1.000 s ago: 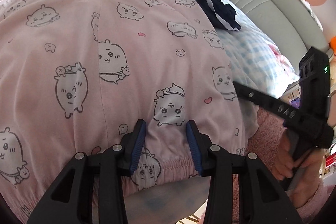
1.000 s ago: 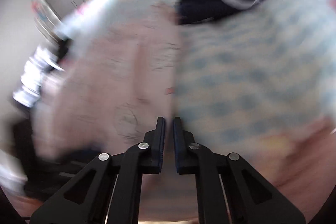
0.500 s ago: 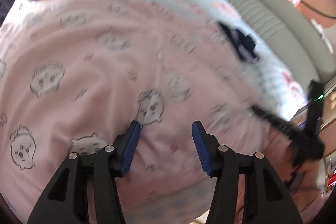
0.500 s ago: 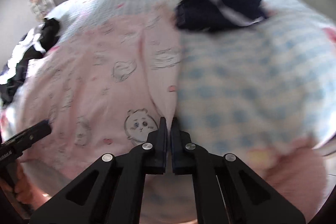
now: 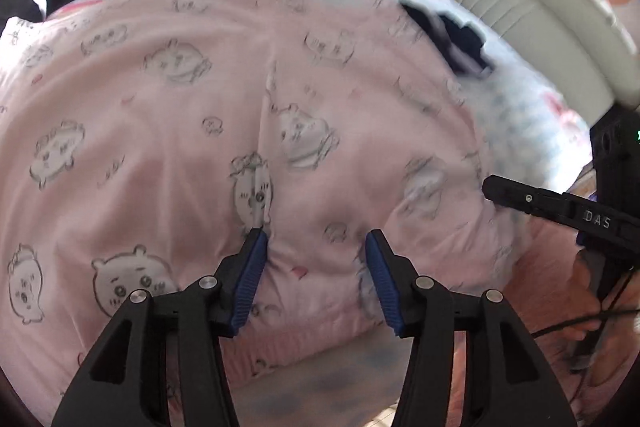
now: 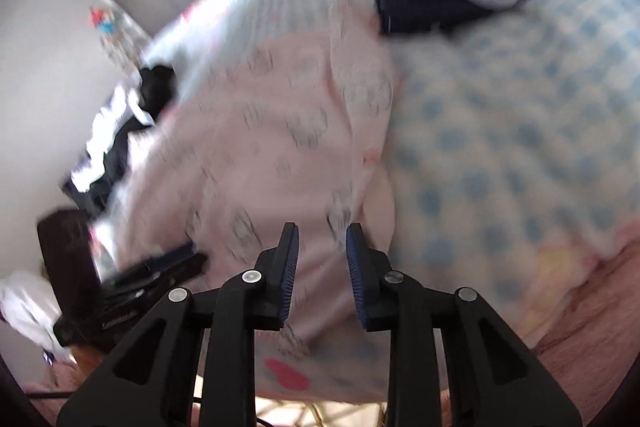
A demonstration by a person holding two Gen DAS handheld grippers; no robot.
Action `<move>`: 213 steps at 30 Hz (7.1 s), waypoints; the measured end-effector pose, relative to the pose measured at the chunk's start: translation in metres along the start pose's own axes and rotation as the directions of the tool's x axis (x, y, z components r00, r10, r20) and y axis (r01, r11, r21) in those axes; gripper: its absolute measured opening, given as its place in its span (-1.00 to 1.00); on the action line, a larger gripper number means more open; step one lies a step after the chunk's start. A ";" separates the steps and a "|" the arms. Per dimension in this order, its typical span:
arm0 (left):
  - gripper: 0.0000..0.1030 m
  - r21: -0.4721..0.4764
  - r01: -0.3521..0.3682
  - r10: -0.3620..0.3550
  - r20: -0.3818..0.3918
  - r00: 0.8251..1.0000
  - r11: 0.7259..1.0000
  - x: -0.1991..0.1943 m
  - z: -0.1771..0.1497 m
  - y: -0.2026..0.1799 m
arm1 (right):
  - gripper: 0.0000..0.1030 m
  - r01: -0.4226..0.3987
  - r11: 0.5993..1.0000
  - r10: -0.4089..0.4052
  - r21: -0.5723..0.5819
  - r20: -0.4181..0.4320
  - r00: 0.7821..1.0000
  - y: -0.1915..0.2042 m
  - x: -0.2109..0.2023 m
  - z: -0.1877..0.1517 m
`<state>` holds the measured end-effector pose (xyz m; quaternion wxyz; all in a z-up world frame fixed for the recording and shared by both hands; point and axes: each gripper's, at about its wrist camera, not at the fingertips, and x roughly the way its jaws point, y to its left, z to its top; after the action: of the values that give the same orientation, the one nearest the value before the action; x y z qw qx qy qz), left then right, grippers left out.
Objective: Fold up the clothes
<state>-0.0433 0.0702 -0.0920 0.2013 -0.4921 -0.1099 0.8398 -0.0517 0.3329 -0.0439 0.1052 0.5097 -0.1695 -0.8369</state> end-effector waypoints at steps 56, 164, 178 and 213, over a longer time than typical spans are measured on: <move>-0.29 -0.059 -0.028 0.031 0.047 0.998 0.998 0.098 0.231 0.046 | -0.36 -0.181 0.943 0.218 -0.279 0.109 0.970 0.044 0.041 0.174; -0.27 -0.240 -0.201 0.220 0.053 0.974 0.950 -0.064 0.003 0.091 | -0.05 -0.067 0.991 0.062 -0.114 -0.047 0.997 0.063 0.029 0.001; -0.51 -0.392 -0.319 0.313 -0.080 0.946 0.863 -0.087 -0.044 0.121 | -0.15 -0.018 0.981 0.005 -0.191 -0.065 0.998 0.075 0.033 -0.017; -0.27 0.155 0.125 -0.128 0.005 0.992 0.980 0.019 0.042 -0.086 | -0.08 0.054 0.989 -0.060 0.140 0.044 0.997 -0.052 0.000 0.031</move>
<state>-0.0681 0.1561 -0.0531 0.2910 -0.4606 -0.0771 0.8350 -0.0798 0.3858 -0.0512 0.0413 0.5000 -0.2154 -0.8378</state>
